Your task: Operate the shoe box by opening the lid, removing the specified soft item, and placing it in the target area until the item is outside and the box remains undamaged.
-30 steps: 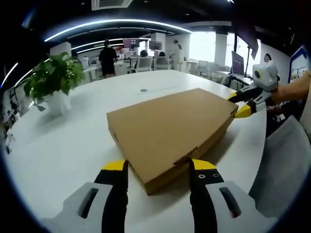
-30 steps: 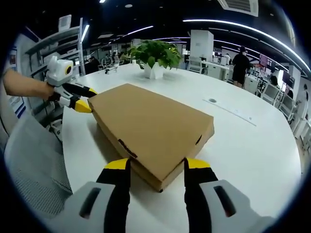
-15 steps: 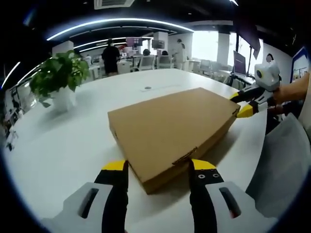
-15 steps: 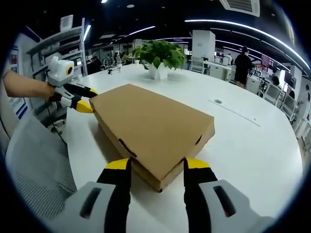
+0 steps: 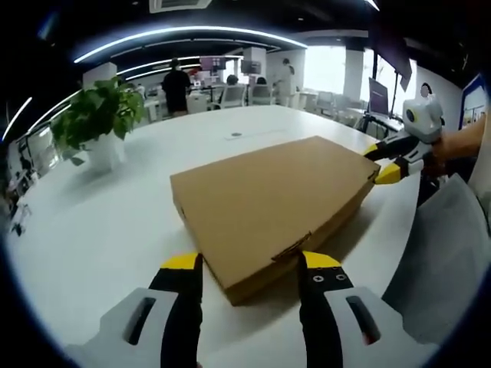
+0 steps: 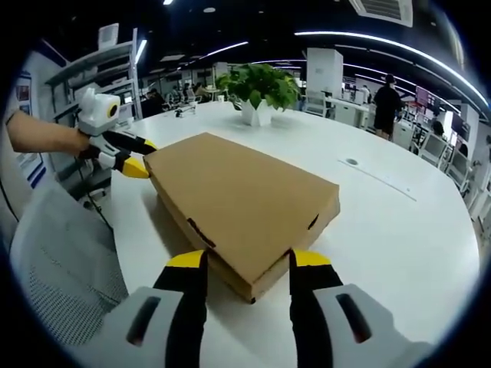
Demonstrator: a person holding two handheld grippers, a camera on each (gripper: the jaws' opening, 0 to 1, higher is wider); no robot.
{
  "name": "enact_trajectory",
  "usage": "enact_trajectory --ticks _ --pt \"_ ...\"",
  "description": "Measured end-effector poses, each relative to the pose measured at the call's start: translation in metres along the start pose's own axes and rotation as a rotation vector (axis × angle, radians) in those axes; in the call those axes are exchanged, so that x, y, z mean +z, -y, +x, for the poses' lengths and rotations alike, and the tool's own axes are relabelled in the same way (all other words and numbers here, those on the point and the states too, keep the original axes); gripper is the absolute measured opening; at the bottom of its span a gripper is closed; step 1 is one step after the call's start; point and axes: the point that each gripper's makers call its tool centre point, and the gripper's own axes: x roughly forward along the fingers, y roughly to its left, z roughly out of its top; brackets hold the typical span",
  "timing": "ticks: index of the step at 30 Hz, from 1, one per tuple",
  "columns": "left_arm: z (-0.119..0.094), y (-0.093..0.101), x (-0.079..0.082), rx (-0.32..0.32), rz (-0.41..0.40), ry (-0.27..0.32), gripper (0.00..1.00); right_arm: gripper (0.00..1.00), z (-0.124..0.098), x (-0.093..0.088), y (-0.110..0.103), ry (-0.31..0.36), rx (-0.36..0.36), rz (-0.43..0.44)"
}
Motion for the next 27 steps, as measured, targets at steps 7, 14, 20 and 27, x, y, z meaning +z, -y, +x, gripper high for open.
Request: enact_trajectory --ticks 7,14,20,27 --pt "-0.006 -0.003 -0.005 -0.002 0.002 -0.012 0.49 0.38 0.000 0.000 -0.008 0.001 0.010 -0.002" --pt "-0.008 -0.004 -0.006 -0.005 0.004 -0.018 0.49 0.38 0.000 0.000 -0.011 0.001 0.013 -0.003" --pt "-0.009 -0.004 -0.005 -0.011 0.000 -0.023 0.49 0.38 -0.001 0.002 -0.010 0.006 0.016 0.002" --pt "-0.013 -0.003 0.003 -0.016 -0.016 -0.016 0.51 0.39 -0.005 0.009 -0.010 0.028 0.023 0.027"
